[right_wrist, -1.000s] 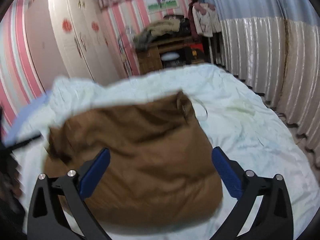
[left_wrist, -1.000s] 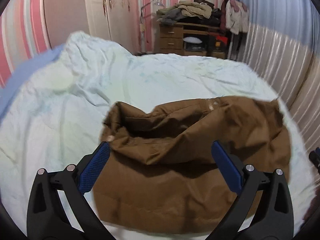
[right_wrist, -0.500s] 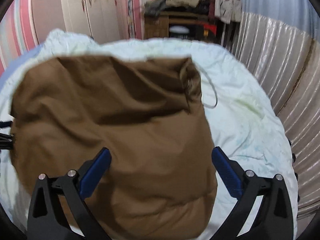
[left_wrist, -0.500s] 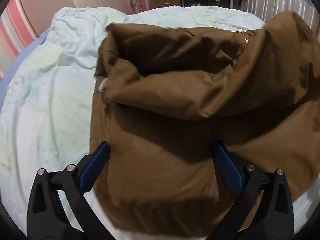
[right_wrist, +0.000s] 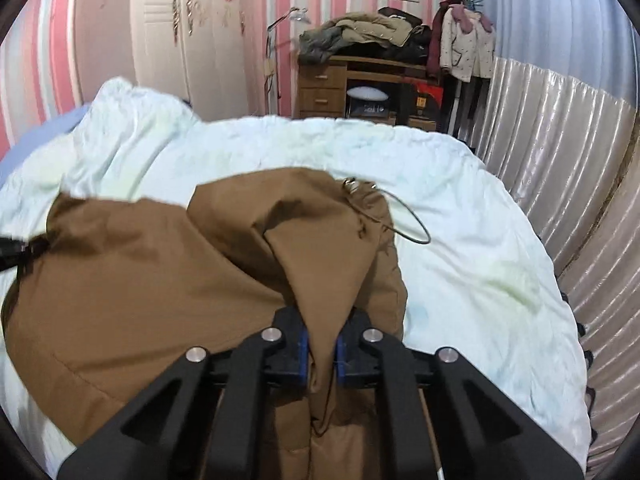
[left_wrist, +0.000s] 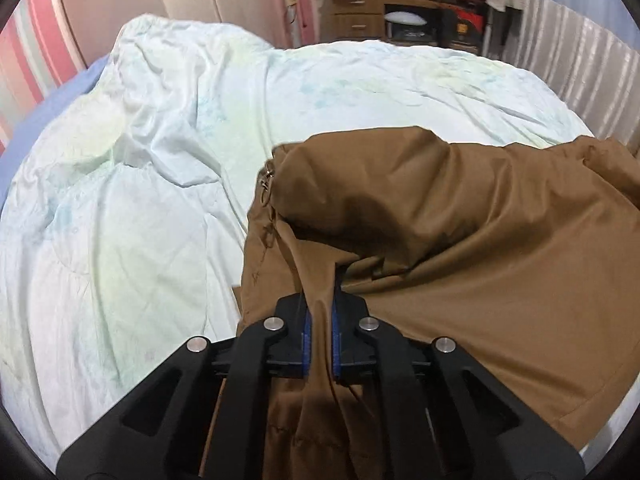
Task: Fold large clothes
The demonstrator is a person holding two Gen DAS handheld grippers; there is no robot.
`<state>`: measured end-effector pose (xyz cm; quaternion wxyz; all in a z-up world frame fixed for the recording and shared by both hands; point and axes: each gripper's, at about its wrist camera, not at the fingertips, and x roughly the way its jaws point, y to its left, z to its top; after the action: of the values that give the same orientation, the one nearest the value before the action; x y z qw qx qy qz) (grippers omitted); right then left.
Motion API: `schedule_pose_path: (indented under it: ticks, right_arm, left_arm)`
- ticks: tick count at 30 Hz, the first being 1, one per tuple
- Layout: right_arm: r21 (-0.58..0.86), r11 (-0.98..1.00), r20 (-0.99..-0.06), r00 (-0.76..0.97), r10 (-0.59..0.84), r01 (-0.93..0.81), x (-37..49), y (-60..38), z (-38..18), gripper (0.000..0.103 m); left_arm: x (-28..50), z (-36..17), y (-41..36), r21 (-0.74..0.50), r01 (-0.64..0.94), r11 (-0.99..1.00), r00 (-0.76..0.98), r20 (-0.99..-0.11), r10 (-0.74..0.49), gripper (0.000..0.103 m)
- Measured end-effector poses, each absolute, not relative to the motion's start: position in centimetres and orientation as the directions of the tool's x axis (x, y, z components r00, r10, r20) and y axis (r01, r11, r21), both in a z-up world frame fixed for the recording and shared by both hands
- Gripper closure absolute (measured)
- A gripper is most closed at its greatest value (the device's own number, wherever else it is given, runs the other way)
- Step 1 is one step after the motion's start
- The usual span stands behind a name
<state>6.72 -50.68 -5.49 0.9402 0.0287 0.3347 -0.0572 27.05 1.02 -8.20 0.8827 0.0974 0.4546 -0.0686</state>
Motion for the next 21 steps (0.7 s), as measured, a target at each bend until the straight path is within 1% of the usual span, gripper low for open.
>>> schedule_pose_path:
  ticks: [2,5,8,9,11,14,17,19,21]
  right_arm:
    - [0.02,0.99,-0.655,0.749,-0.094,0.141,9.0,-50.9,-5.9,0.094]
    - [0.058,0.982,-0.733,0.676,-0.081,0.18,12.1,-51.7,-7.8,0.093]
    - [0.111,0.97,-0.802,0.596,-0.04,0.214,13.9,-52.8,-10.0,0.092]
    - [0.124,0.968,-0.824,0.566,-0.023,0.22,14.1,-52.9,-10.8,0.091]
    - [0.168,0.958,-0.88,0.473,0.04,0.233,15.3,-53.5,-12.9,0.085]
    - [0.224,0.938,-0.906,0.412,0.1,0.265,15.4,-54.5,-14.9,0.083]
    - [0.223,0.927,-0.923,0.371,0.101,0.302,15.5,-54.4,-15.4,0.08]
    - [0.167,0.942,-0.924,0.379,0.047,0.291,14.8,-53.4,-14.1,0.076]
    - [0.12,0.955,-0.914,0.407,-0.001,0.272,13.7,-53.1,-12.7,0.057]
  left_arm:
    - [28.5,-8.9,1.0,0.111,0.191,0.975,0.557,-0.83,-0.015,0.097]
    - [30.1,-10.3,0.9,0.105,0.153,0.983,0.505,-0.863,0.014,0.097]
    - [30.8,-13.1,1.0,0.132,0.146,0.98,0.436,-0.898,0.056,0.098]
    - [31.0,-13.9,0.9,0.131,0.157,0.979,0.404,-0.913,0.058,0.098]
    - [31.2,-15.4,0.9,0.138,0.164,0.977,0.358,-0.931,0.071,0.099]
    - [31.1,-16.3,1.3,0.118,0.148,0.982,0.321,-0.945,0.065,0.099]
    - [30.2,-15.8,1.3,0.127,0.136,0.983,0.322,-0.943,0.077,0.099]
    - [29.9,-14.8,2.0,0.139,0.127,0.982,0.358,-0.93,0.085,0.098]
    - [28.1,-13.0,2.4,0.141,0.118,0.983,0.392,-0.916,0.084,0.086]
